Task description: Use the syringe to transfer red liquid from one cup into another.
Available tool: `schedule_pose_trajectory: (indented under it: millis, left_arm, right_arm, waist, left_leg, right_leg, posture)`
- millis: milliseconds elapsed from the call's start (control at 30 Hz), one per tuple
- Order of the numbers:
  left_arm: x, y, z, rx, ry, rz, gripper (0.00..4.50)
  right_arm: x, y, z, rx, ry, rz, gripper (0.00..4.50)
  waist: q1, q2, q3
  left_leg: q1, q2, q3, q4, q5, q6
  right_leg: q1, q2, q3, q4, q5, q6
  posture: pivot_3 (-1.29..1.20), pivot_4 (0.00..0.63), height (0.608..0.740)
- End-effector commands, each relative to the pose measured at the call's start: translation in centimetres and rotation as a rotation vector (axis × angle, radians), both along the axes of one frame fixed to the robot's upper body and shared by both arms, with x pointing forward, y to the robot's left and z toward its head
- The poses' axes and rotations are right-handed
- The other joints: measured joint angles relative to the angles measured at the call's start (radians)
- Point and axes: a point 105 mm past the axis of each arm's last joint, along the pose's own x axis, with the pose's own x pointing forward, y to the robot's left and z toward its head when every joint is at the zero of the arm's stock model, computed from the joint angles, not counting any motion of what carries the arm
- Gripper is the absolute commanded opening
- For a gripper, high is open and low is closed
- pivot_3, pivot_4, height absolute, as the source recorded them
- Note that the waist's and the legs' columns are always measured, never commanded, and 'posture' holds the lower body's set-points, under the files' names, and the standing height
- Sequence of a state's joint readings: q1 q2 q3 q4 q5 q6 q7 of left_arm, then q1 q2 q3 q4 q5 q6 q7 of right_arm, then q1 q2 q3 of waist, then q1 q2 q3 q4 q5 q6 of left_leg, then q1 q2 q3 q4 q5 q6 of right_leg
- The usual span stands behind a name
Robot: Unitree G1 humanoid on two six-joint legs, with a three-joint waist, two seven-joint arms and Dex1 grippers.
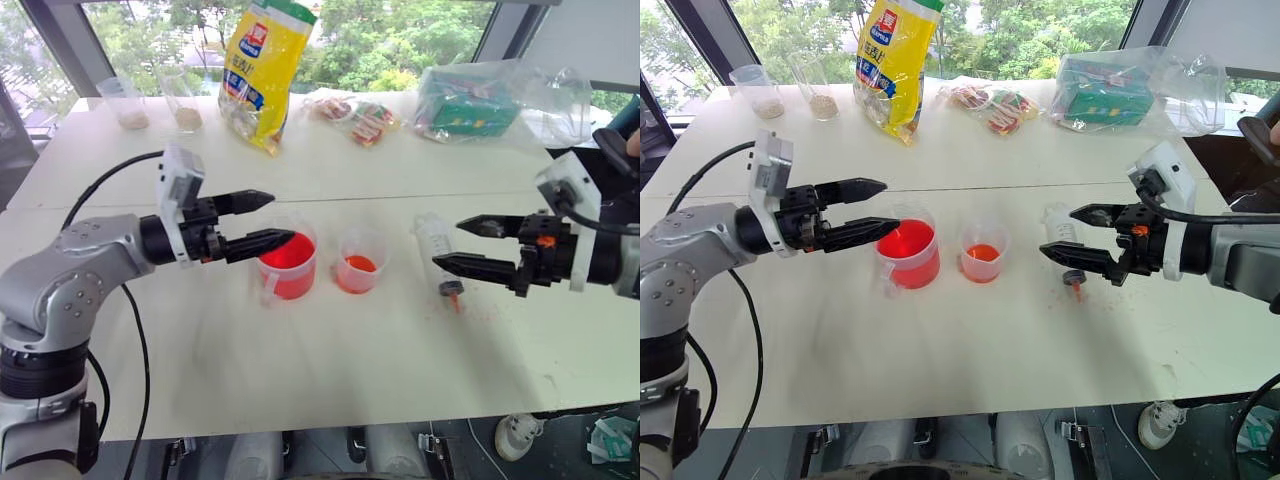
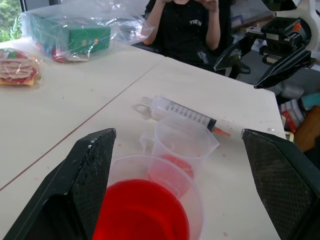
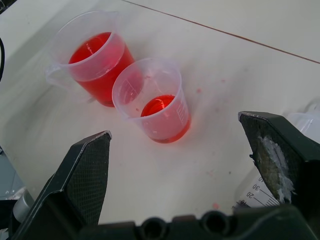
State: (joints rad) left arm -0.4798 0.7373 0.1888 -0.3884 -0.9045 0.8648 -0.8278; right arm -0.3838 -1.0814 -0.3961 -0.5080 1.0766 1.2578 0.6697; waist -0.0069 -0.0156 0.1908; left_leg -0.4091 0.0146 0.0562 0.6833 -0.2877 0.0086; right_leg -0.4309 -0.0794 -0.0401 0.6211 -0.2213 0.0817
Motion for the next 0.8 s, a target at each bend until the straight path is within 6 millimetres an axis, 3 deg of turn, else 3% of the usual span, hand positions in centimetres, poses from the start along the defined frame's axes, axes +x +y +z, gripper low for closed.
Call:
schedule_pose_trajectory:
  millis: [33, 433, 800]
  left_arm:
    - [-0.2, 0.0, 0.9, -0.005, -0.038, -0.001, 4.17]
    - [0.1, -0.3, 1.2, -0.028, -0.052, 0.002, 4.17]
    - [0.3, -0.8, 0.8, -0.024, -0.064, -0.015, 4.17]
  right_arm:
    - [0.0, 0.0, 0.7, -0.009, -0.048, 0.004, 4.45]
    - [0.3, -0.4, 0.7, -0.023, -0.047, -0.016, 4.45]
    - [2.3, -2.0, -0.4, -0.095, -0.006, -0.148, 4.45]
  waist:
    - [0.0, 0.0, 0.0]
    - [0.001, 0.0, 0.0]
    - [-0.002, 0.0, 0.0]
  left_leg:
    - [0.0, 0.0, 0.0, 0.0, 0.0, 0.0]
    - [0.0, 0.0, 0.0, 0.0, 0.0, 0.0]
    - [0.0, 0.0, 0.0, 0.0, 0.0, 0.0]
  right_leg:
    - [0.0, 0.0, 0.0, 0.0, 0.0, 0.0]
    - [0.0, 0.0, 0.0, 0.0, 0.0, 0.001]
    - [0.0, 0.0, 0.0, 0.0, 0.0, 0.001]
  posture:
    - [0.0, 0.15, 0.74]
    - [0.0, 0.15, 0.74]
    - [0.0, 0.15, 0.74]
